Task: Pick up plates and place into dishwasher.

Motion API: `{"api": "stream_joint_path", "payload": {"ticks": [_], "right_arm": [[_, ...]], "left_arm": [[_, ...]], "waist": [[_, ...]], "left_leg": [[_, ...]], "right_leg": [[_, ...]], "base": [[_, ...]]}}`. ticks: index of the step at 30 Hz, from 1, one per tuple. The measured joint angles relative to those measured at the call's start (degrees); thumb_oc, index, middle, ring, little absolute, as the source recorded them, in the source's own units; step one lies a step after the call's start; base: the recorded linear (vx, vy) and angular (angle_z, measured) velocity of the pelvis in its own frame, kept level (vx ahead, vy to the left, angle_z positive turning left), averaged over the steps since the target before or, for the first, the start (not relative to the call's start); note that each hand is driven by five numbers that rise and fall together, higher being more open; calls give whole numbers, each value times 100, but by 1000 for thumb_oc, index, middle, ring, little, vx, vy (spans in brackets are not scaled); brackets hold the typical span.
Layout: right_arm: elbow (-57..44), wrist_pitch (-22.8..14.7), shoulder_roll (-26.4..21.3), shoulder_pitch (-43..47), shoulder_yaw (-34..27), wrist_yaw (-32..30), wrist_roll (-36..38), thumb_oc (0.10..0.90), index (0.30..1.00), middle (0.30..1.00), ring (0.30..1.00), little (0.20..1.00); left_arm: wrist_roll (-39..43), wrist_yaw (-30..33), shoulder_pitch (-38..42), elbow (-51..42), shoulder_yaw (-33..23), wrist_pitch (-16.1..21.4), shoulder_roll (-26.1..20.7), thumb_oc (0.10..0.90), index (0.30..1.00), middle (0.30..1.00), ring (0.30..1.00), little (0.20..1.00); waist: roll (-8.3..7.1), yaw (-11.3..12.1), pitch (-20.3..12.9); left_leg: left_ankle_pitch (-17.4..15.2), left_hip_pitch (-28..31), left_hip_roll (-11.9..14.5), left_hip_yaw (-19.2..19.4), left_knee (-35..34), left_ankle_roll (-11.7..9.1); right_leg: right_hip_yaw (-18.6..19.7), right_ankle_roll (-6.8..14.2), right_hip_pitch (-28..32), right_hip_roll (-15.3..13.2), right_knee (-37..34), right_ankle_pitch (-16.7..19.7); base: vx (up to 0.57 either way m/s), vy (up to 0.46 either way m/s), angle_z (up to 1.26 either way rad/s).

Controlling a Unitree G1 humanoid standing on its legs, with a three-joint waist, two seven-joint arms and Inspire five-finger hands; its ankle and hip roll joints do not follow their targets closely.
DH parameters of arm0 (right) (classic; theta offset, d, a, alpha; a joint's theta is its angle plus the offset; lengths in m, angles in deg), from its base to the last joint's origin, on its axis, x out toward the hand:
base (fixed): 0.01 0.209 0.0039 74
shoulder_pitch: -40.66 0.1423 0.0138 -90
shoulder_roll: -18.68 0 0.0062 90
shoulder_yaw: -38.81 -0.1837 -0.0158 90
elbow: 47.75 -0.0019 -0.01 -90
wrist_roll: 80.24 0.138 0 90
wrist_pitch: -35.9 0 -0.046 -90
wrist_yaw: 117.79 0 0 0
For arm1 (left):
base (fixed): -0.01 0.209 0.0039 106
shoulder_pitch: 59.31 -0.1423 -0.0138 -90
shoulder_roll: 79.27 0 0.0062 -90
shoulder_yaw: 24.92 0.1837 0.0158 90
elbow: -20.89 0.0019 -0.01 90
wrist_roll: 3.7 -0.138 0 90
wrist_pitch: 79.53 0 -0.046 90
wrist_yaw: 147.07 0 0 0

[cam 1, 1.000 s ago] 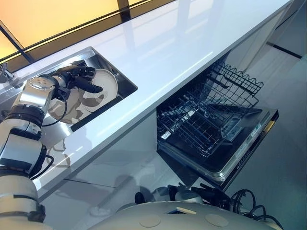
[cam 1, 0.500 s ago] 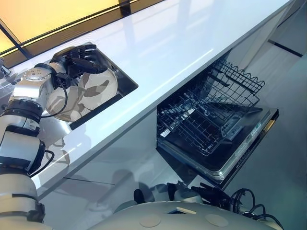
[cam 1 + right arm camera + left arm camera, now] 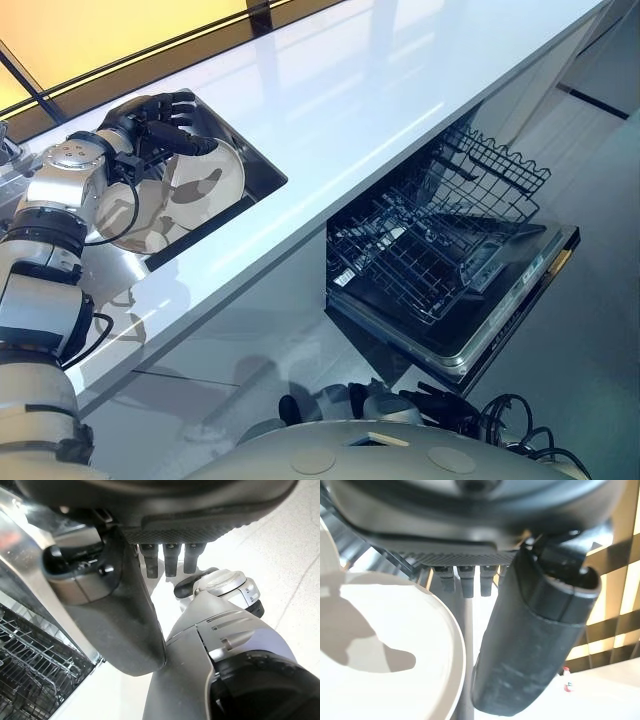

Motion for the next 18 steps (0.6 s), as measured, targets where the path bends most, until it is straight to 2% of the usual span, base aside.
{"api": "stream_joint_path", "payload": {"ticks": [18], "right_arm": [[42, -94, -13, -53, -18, 52, -127, 800, 900, 900, 900, 900]], "left_arm": [[-655, 615, 0, 290, -35, 125, -7, 800, 900, 900, 900, 900]], "waist": [[-97, 10, 197]], "left_leg": [[-40, 5, -72, 100, 18, 72]], "right_leg": [[141, 84, -109, -33, 153, -37]], "base": [[18, 10, -3]]}}
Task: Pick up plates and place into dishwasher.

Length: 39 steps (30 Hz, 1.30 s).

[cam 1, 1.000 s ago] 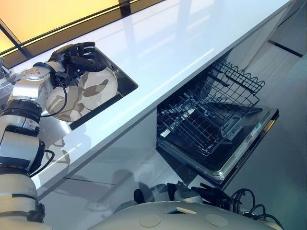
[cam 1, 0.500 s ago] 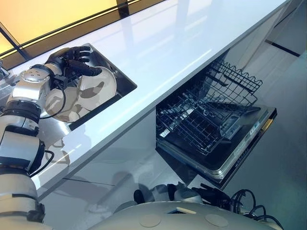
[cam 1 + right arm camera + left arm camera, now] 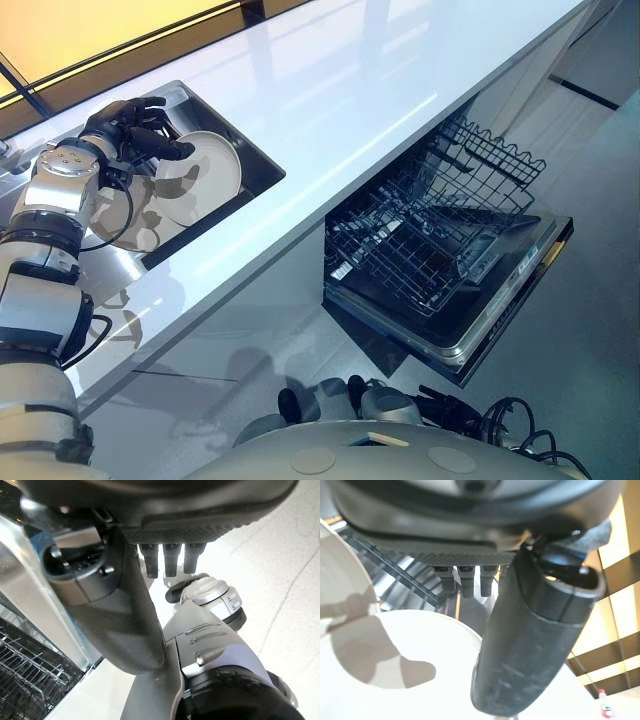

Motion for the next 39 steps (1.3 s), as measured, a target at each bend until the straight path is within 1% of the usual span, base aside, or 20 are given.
{"api": "stream_joint_path", "payload": {"ticks": [9, 13, 14, 20, 23, 26, 29, 31, 33, 37, 39], "right_arm": [[-2, -2, -1, -55, 1, 3, -1, 800, 900, 900, 900, 900], [-36, -9, -20, -64, 1, 30, 0, 800, 900, 900, 900, 900], [-50, -14, -21, -64, -1, 35, 5, 800, 900, 900, 900, 900], [-55, -20, -27, -57, 7, 106, 8, 800, 900, 900, 900, 900], [-60, -24, -37, -7, 9, 115, 11, 800, 900, 900, 900, 900], [-66, -23, -56, 11, 26, 118, 11, 800, 900, 900, 900, 900], [-65, -26, -77, 46, 26, 119, 10, 800, 900, 900, 900, 900], [-64, -27, -93, 52, 24, 121, 10, 800, 900, 900, 900, 900], [-60, -26, -115, 55, 24, 121, 7, 800, 900, 900, 900, 900], [-55, -25, -125, 69, 20, 121, -6, 800, 900, 900, 900, 900], [-56, -26, -126, 70, 17, 121, -26, 800, 900, 900, 900, 900]], "left_arm": [[-240, -3, 0, 71, 1, 0, 2, 800, 900, 900, 900, 900], [-283, -60, 4, 137, 1, 0, 2, 800, 900, 900, 900, 900], [-289, -122, 4, 162, 9, -8, 3, 800, 900, 900, 900, 900], [-324, -441, 5, 283, 42, -36, 3, 800, 900, 900, 900, 900], [-312, -666, 197, 341, 155, -141, 2, 800, 900, 900, 900, 900], [-297, -934, 418, 505, 258, -251, -2, 800, 900, 900, 900, 900], [-146, -1242, 523, 519, 304, -338, -83, 800, 900, 900, 900, 900], [65, -1467, 630, 519, 311, -492, -148, 800, 900, 900, 900, 900], [392, -1684, 652, 518, 312, -616, -246, 800, 900, 900, 900, 900], [1061, -1843, 653, 512, 307, -784, -386, 800, 900, 900, 900, 900], [1350, -1869, 652, 511, 306, -805, -406, 660, 780, 780, 780, 760]], "waist": [[-20, -28, 20], [-20, -36, 119], [-23, -36, 179], [-68, -21, 291], [-68, -19, 331], [-61, -21, 344], [-41, -23, 400], [-27, -11, 448], [-2, -2, 466], [17, 1, 477], [17, 12, 477]], "left_leg": [[-12, -1, -2, 9, -7, 14], [-9, -61, -6, 13, -9, 5], [-5, -65, -12, 12, -8, 2], [40, -182, -12, 0, 2, 41], [82, -317, -30, -15, 13, 68], [79, -312, -51, -28, 11, 78], [82, -312, -71, -35, 10, 87], [86, -316, -79, -46, 10, 92], [88, -316, -83, -49, 10, 95], [91, -309, -83, -87, 9, 99], [96, -303, -85, -101, 10, 105]], "right_leg": [[5, 11, -5, -9, 11, -7], [10, 26, -96, -17, 95, -20], [9, 27, -106, -17, 108, -20], [3, 29, -247, -44, 173, -20], [-13, 42, -379, -62, 192, -10], [-8, 45, -375, -79, 192, -9], [-10, 61, -372, -93, 192, -10], [-19, 68, -372, -100, 192, -7], [-24, 69, -369, -105, 192, -8], [-44, 70, -349, -110, 187, -8], [-45, 70, -337, -110, 185, -8]], "base": [[16, 10, 0], [0, 0, 0], [0, 0, 0], [-36, 8, 1], [-21, 17, 5], [0, 0, 0], [0, 0, 0], [-13, 7, 4], [-5, 4, 2], [-2, -1, 3], [-11, -9, 5]]}}
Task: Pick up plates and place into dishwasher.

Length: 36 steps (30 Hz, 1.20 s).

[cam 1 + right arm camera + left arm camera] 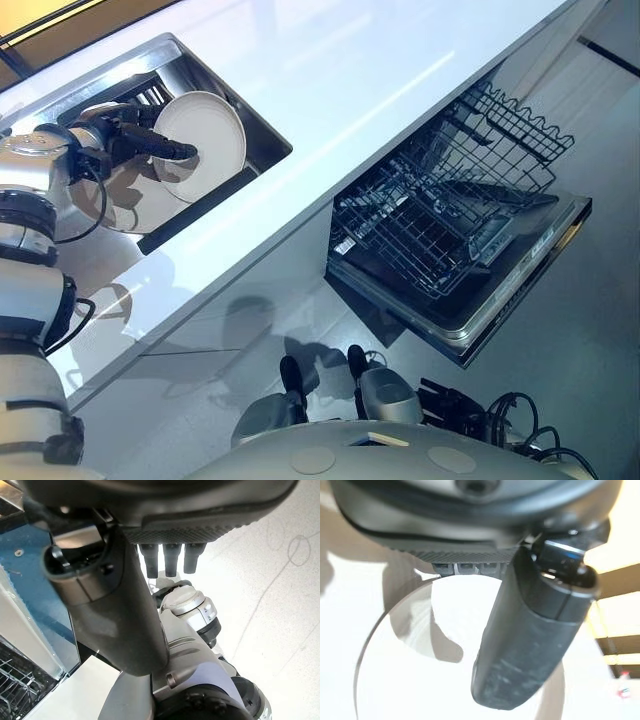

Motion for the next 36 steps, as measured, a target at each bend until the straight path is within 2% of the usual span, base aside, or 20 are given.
{"api": "stream_joint_path", "payload": {"ticks": [1, 2, 5, 6, 7, 10, 14, 17, 18, 20, 21, 22, 24, 29, 33, 36], "right_arm": [[0, -1, -1, 2, -1, 0, -3, 800, 900, 900, 900, 900], [0, -1, -1, 10, -2, 0, -6, 800, 900, 900, 900, 900], [42, -2, -2, 9, -11, 0, -32, 800, 900, 900, 900, 900], [54, -4, -4, 12, -14, -1, -70, 800, 900, 900, 900, 900], [61, -5, -4, 14, -15, -1, -78, 800, 900, 900, 900, 900], [81, -8, -5, 23, -19, -1, -121, 800, 900, 900, 900, 900], [80, -7, -10, 36, -18, -1, -126, 800, 900, 900, 900, 900], [82, -8, -16, 41, -19, 0, -127, 800, 900, 900, 900, 900], [83, -7, -16, 44, -19, 0, -127, 800, 900, 900, 900, 900], [85, -7, -26, 46, -19, 0, -127, 800, 900, 900, 900, 900], [89, -7, -32, 44, -19, 0, -127, 800, 900, 900, 900, 900], [95, -7, -43, 44, -19, 0, -126, 800, 900, 900, 900, 900], [97, -7, -56, 48, -19, 0, -122, 800, 900, 900, 900, 900], [51, -30, -53, 104, -15, 116, 108, 800, 900, 900, 900, 900], [-608, -42, -8, 3, 84, 133, 458, 800, 900, 900, 900, 900], [-1099, -53, 87, 32, 252, 220, 786, 800, 900, 900, 900, 900]], "left_arm": [[97, -4, 0, 0, -3, -1, -9, 611, 738, 738, 738, 711], [211, -5, 0, -1, -5, -3, -27, 446, 596, 596, 596, 546], [471, -8, 0, -8, -44, -3, -81, 443, 594, 594, 594, 543], [578, -22, 0, -41, -71, -2, -120, 473, 620, 620, 620, 573], [697, -96, 0, -83, -73, -2, -156, 627, 752, 752, 752, 727], [763, -423, -17, -278, -75, 7, -155, 660, 780, 780, 780, 760], [764, -571, -16, -396, -68, 8, -140, 649, 771, 771, 771, 749], [763, -617, -16, -565, -67, 8, -140, 547, 684, 684, 684, 647], [761, -634, -16, -596, -67, 9, -140, 424, 578, 578, 578, 524], [759, -642, -16, -666, -67, 10, -140, 372, 533, 533, 533, 472], [754, -649, -16, -713, -64, 16, -140, 295, 467, 467, 467, 395], [753, -670, -16, -762, -61, 31, -140, 171, 361, 361, 361, 271], [751, -676, -17, -806, -52, 61, -139, 100, 300, 300, 300, 200], [756, -149, -128, -1142, -72, 336, -149, 100, 300, 300, 300, 200], [845, 465, -716, -1992, -623, 509, -85, 100, 300, 300, 300, 200], [856, 864, -1161, -2190, -975, 676, -8, 100, 300, 300, 300, 200]], "waist": [[0, 5, 0], [0, 7, 0], [0, 42, 0], [0, 59, 0], [0, 66, 0], [1, 84, -1], [21, 56, -14], [40, 44, -26], [46, 35, -30], [67, 26, -52], [83, 28, -72], [101, 31, -90], [131, 36, -131], [158, 89, -278], [158, 143, -291], [182, 158, -385]], "left_leg": [[2, 2, -2, -4, 0, 2], [5, 7, -4, -8, 0, 5], [8, 58, -8, -9, -2, 9], [7, 67, -9, -10, -13, 9], [7, 67, -10, -15, -14, 9], [15, 94, -7, -30, -10, 10], [16, 171, 0, -34, -19, 4], [26, 179, 4, -49, -17, -8], [30, 183, 5, -54, -17, -5], [33, 183, 4, -61, -15, -3], [34, 183, 3, -64, -13, -2], [34, 183, 1, -72, -12, -2], [35, 189, 0, -82, -10, -1], [38, 198, 5, -106, -11, -6], [48, 252, 7, -162, -1, -12], [53, 253, 16, -181, -13, -23]], "right_leg": [[-1, 0, 4, 0, -1, 0], [-1, 0, 12, 1, -1, 0], [6, 0, 64, 9, -8, 0], [11, 2, 72, 9, -9, -1], [9, 4, 73, 8, -9, -2], [5, 4, 106, 8, -9, -3], [8, 4, 184, 12, -21, -3], [5, 4, 201, 12, -20, -3], [4, 4, 209, 10, -21, -3], [1, 4, 211, 14, -21, -3], [-1, 4, 214, 13, -22, -2], [-1, 4, 219, 15, -24, -3], [-6, 4, 234, 19, -36, -2], [-9, 2, 268, 30, -76, -1], [-18, 1, 364, 38, -122, -1], [-20, -6, 382, 49, -150, 2]], "base": [[-14, -10, 4], [-15, -10, 4], [-5, -4, 1], [0, 0, 0], [0, 0, 0], [-3, -9, 1], [-26, -18, 0], [-43, -19, 2], [-47, -16, 3], [-53, -14, 2], [-59, -16, 2], [-48, -15, 3], [-58, -24, 3], [-85, -46, 2], [-111, -73, 6], [-118, -70, 3]]}}
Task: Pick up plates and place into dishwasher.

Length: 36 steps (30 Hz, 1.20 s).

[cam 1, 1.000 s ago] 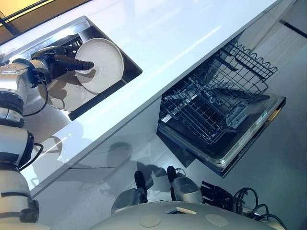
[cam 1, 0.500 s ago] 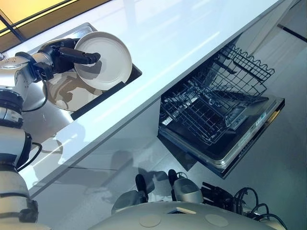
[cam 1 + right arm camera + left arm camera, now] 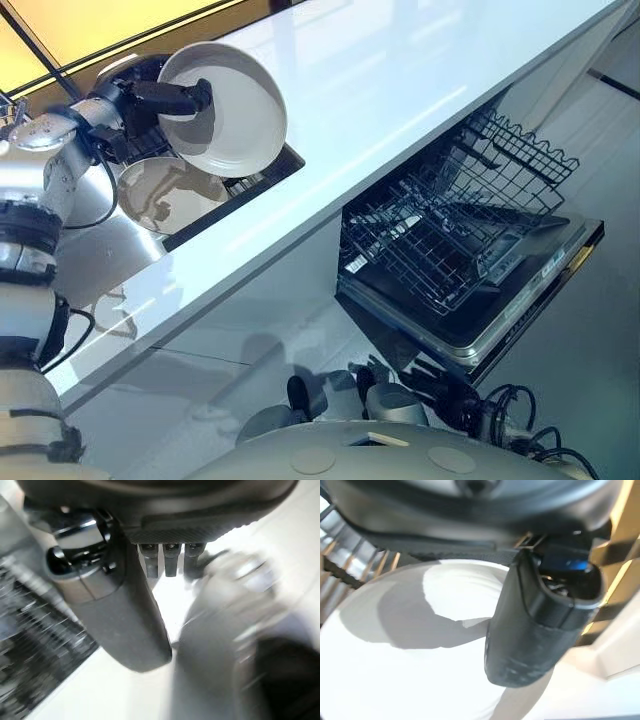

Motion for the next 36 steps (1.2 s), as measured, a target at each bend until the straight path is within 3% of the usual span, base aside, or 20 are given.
{"api": "stream_joint_path", "payload": {"ticks": [4, 8, 11, 14, 17, 20, 23, 25, 26, 29, 32, 36], "right_arm": [[-552, -117, 131, -31, 303, -9, 40, 800, 900, 900, 900, 900], [-2152, 115, 59, -361, 568, -32, 1, 800, 900, 900, 900, 900], [-3321, 353, 135, -514, 638, 244, 788, 800, 900, 900, 900, 900], [-4145, 499, 257, -537, 655, 912, 2145, 800, 900, 900, 900, 900], [-4868, 509, 311, -552, 552, 1115, 2844, 800, 900, 900, 900, 900], [-5263, 681, 43, -611, 399, 890, 2917, 800, 900, 900, 900, 900], [-5468, 547, -26, -624, -109, 427, 2886, 800, 900, 900, 900, 900], [-5786, -28, -31, -605, -478, -426, 2042, 800, 900, 900, 900, 900], [-5918, -438, -138, -583, -845, -1166, 1185, 800, 900, 900, 900, 900], [-6018, -1077, -271, -578, -1797, -2611, -319, 800, 900, 900, 900, 900], [-6104, -1564, -457, -561, -2344, -3371, -969, 800, 900, 900, 900, 900], [-6659, -1827, -816, -393, -1982, -3839, -1757, 800, 900, 900, 900, 900]], "left_arm": [[-517, 511, -298, -80, -46, 352, 8, 100, 300, 300, 300, 200], [-911, 1048, -791, -574, -599, 763, 7, 100, 300, 300, 300, 200], [-909, 1394, -1174, -857, -928, 1165, 7, 100, 300, 300, 300, 200], [-912, 1682, -1362, -910, -1064, 1524, 12, 100, 300, 300, 300, 200], [-1044, 1913, -1495, -1178, -1181, 1655, 12, 100, 300, 300, 300, 200], [-1438, 2156, -1669, -1673, -1342, 1861, 13, 100, 300, 300, 300, 200], [-1807, 2305, -1788, -1732, -1467, 2115, 12, 100, 300, 300, 300, 200], [-1940, 2427, -2078, -1914, -1791, 2135, 12, 100, 300, 300, 300, 200], [-2033, 2516, -2279, -2101, -1994, 2129, 11, 100, 300, 300, 300, 200], [-2186, 2798, -2933, -2735, -2475, 2117, 17, 100, 300, 300, 300, 200], [-2310, 2925, -3068, -2844, -2517, 2069, 17, 100, 300, 300, 300, 200], [-2454, 3063, -2931, -2840, -2350, 1876, 20, 100, 300, 300, 300, 200]], "waist": [[3, 72, -121], [-6, 183, -130], [-33, 201, -150], [-46, 220, -158], [-78, 218, -177], [-132, 201, -209], [-138, 165, -212], [-136, 108, -211], [-137, 97, -212], [-133, -8, -209], [-113, -94, -206], [-22, -247, -193]], "left_leg": [[3, 1, 0, -66, 0, -13], [13, -39, 0, -105, 15, -23], [23, -75, 3, -152, 16, -33], [29, -89, -1, -164, 15, -31], [33, -106, -4, -172, 11, -28], [43, -191, -17, -215, 3, -20], [54, -193, -25, -208, 13, -18], [49, -193, -16, -125, 13, -23], [40, -196, -14, -63, 14, -24], [6, -187, -9, 9, 9, -22], [-18, -142, 7, 99, 13, -32], [-44, -78, 44, 213, -8, -48]], "right_leg": [[-86, -14, 64, 4, -81, 11], [-131, -22, 74, 5, -149, 30], [-129, -26, 73, 6, -172, 38], [-127, -25, 74, 3, -183, 37], [-128, -23, 73, -6, -198, 37], [-121, -5, 37, -15, -233, 50], [-71, 4, 51, -15, -266, 60], [6, 4, 23, -8, -265, 60], [67, 3, -23, 2, -259, 66], [150, 5, -41, -2, -258, 67], [237, 5, -42, 4, -258, 68], [365, -3, -30, 31, -267, 98]], "base": [[-104, -66, 9], [-105, -73, 6], [-92, -54, 8], [-77, -37, 5], [-45, -12, 3], [-42, 2, 9], [-8, 5, 1], [-11, 25, -15], [-15, 45, -20], [-14, 41, -16], [-13, 32, -17], [-9, 21, -22]]}}
